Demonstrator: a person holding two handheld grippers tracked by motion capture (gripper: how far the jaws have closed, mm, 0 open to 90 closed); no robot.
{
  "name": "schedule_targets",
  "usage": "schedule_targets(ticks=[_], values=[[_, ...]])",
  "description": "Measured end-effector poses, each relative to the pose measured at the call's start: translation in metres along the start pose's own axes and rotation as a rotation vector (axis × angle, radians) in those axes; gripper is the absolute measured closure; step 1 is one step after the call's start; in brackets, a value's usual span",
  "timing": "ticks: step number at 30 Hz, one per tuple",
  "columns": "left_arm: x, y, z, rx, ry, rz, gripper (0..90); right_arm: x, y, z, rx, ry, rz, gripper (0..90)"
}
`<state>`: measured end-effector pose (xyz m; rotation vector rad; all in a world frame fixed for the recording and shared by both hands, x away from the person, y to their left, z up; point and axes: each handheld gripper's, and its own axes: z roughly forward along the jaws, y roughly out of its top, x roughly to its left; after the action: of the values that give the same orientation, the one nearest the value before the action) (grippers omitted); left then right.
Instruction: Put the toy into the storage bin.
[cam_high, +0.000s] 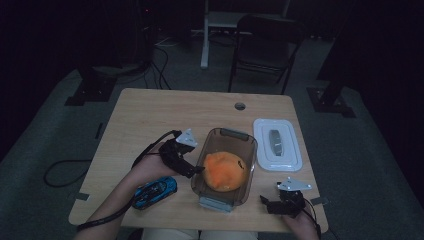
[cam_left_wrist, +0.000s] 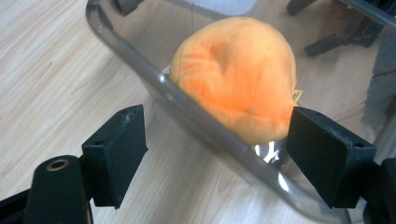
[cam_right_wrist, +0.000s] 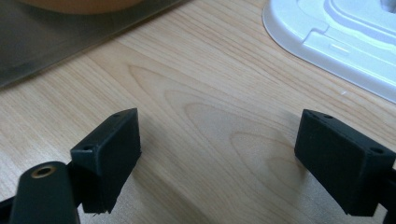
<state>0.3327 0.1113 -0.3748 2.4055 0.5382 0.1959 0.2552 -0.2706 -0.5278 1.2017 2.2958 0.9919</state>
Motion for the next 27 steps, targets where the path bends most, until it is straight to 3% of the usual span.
schedule_targets(ticks=[8,27], values=[[0.005,-0.023,-0.013,-0.010,0.017,-0.032,21.0,0.000,0.000,0.000,0.000,-0.002,0.002,13.8],[0.009,-0.068,-0.021,-0.007,0.044,-0.090,21.0,0.000,0.000,0.000,0.001,-0.001,0.003,13.8]])
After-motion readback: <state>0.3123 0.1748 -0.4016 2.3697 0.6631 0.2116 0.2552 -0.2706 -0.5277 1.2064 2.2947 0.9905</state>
